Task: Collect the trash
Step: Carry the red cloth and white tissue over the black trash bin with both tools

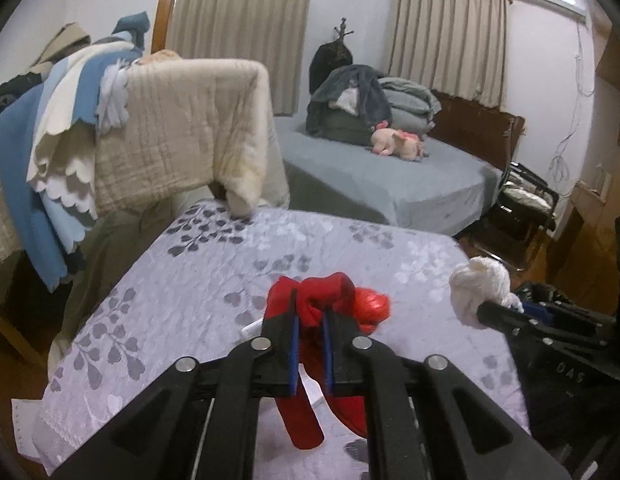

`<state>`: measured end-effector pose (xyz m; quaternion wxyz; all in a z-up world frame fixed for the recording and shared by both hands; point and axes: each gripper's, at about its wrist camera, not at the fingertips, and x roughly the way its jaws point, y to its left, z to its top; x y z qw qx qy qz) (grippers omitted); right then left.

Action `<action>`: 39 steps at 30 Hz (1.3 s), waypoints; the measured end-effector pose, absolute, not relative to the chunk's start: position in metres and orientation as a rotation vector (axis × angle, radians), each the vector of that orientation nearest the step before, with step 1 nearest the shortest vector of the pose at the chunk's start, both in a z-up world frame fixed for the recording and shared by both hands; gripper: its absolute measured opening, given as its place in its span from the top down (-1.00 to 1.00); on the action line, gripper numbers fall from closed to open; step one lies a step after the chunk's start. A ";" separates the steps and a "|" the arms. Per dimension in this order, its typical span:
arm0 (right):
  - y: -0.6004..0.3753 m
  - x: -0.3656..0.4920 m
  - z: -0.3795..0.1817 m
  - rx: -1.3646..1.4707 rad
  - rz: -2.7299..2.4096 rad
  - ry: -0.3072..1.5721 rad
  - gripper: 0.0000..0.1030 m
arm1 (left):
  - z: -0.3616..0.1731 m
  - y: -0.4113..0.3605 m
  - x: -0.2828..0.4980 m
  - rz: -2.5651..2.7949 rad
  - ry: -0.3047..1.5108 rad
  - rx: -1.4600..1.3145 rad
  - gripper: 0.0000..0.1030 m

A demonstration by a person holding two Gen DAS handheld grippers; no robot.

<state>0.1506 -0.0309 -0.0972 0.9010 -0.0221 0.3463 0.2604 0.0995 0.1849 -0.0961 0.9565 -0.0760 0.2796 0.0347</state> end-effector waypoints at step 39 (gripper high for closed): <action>-0.265 0.084 -0.070 0.042 0.081 0.662 0.49 | -0.077 -0.048 0.116 -0.410 0.584 -0.034 0.82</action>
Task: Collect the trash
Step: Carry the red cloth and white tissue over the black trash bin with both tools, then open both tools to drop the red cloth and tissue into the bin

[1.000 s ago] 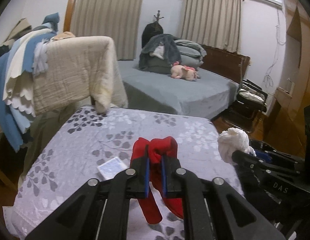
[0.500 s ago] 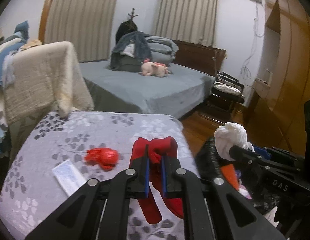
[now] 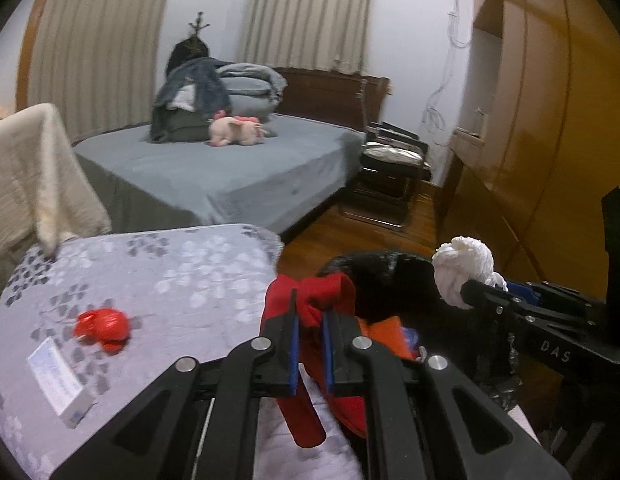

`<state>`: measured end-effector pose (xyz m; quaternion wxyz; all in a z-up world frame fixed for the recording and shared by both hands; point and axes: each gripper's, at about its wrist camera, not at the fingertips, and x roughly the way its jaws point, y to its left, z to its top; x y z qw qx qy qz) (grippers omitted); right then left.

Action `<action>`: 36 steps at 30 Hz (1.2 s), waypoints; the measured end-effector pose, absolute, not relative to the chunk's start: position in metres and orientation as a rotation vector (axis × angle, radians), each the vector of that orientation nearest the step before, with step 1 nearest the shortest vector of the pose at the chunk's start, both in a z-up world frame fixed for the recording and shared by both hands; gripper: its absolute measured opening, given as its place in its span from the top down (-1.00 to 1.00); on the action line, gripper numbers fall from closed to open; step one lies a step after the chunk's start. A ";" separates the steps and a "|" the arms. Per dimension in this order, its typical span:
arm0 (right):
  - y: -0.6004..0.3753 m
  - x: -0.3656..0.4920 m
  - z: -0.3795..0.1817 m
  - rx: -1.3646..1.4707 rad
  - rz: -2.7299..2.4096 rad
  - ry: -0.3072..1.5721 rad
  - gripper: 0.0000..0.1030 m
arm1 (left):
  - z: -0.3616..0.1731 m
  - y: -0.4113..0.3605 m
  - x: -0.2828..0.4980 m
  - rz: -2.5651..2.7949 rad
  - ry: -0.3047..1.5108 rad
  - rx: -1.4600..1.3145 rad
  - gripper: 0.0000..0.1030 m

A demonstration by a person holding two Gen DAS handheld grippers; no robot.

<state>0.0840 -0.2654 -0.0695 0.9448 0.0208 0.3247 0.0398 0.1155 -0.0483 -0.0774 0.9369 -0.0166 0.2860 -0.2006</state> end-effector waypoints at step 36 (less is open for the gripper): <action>-0.352 0.079 -0.115 0.095 -0.126 0.701 -0.72 | -0.108 -0.142 0.157 -0.565 0.660 -0.007 -0.23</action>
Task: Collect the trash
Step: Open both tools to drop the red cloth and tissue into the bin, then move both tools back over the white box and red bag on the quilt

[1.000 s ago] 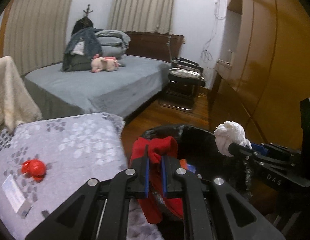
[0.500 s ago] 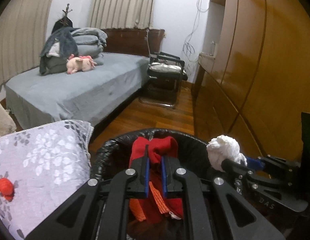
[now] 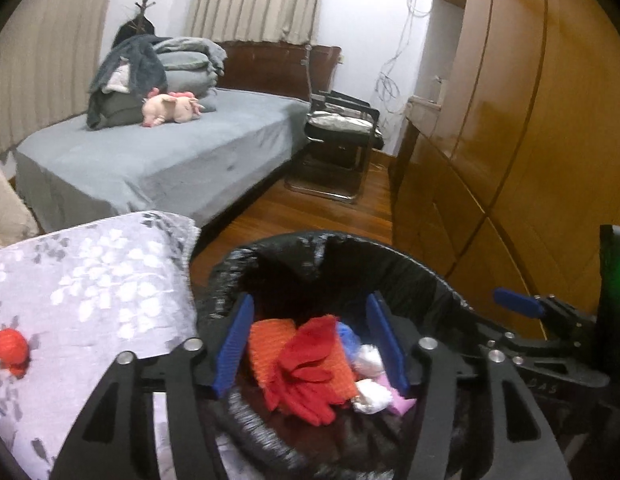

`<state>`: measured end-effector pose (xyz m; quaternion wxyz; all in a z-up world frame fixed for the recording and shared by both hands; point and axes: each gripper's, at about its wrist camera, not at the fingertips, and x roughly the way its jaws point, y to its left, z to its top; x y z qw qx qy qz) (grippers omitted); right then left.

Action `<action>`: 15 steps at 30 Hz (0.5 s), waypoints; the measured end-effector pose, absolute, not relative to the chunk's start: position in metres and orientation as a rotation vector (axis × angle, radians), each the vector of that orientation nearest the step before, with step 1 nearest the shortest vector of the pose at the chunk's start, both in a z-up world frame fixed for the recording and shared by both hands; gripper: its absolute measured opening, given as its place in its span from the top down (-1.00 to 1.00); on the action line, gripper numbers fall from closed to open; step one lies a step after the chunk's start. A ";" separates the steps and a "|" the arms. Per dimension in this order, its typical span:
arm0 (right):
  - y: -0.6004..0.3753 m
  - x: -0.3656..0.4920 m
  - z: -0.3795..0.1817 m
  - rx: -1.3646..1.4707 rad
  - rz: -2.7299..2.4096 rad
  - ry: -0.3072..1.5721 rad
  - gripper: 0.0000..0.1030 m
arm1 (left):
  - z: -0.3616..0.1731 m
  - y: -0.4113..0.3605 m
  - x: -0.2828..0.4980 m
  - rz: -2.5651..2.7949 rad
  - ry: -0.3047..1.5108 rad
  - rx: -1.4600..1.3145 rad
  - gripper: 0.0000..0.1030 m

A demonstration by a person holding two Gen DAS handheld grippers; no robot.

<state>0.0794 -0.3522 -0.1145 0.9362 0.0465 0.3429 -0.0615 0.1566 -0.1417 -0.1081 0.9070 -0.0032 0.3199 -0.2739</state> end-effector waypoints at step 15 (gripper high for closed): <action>-0.271 0.105 -0.087 0.100 0.025 0.632 -0.83 | -0.087 -0.006 0.134 -0.193 0.561 -0.023 -0.82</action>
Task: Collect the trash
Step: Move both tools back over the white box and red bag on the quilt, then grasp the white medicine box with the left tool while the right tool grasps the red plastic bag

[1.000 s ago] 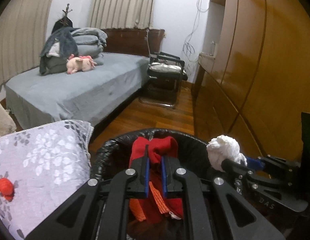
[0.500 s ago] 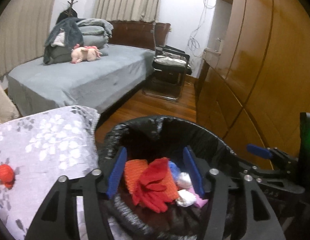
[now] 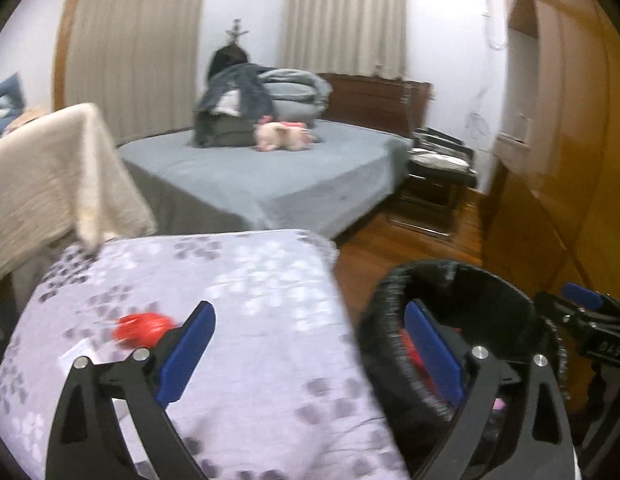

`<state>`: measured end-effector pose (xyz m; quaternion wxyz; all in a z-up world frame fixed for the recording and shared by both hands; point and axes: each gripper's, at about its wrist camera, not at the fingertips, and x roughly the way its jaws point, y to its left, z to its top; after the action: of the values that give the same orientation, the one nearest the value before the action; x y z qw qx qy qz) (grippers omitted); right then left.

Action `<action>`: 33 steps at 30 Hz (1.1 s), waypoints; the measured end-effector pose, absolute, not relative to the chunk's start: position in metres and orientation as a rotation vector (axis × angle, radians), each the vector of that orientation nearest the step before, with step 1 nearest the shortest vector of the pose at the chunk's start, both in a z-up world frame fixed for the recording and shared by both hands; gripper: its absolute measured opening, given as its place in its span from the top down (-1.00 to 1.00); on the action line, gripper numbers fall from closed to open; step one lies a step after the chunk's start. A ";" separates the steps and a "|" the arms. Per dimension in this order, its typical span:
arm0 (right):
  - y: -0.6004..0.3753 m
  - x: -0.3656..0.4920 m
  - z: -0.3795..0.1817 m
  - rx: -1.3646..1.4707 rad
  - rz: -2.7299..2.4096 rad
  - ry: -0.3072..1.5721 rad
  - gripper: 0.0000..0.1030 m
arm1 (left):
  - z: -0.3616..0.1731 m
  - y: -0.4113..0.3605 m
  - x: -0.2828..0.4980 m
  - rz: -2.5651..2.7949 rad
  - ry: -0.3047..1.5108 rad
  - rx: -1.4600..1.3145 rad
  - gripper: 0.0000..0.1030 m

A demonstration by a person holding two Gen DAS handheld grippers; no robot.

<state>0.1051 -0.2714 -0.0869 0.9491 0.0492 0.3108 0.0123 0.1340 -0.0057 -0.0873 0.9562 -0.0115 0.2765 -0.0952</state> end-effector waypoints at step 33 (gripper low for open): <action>-0.073 0.193 -0.146 -0.066 0.331 0.729 -0.83 | -0.190 0.171 0.151 0.212 0.770 -0.152 -0.82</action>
<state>0.1929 -0.0732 -0.1460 0.9205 -0.0320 0.3545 0.1612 0.1506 0.1708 -0.1899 0.9186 -0.0739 0.3743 0.1030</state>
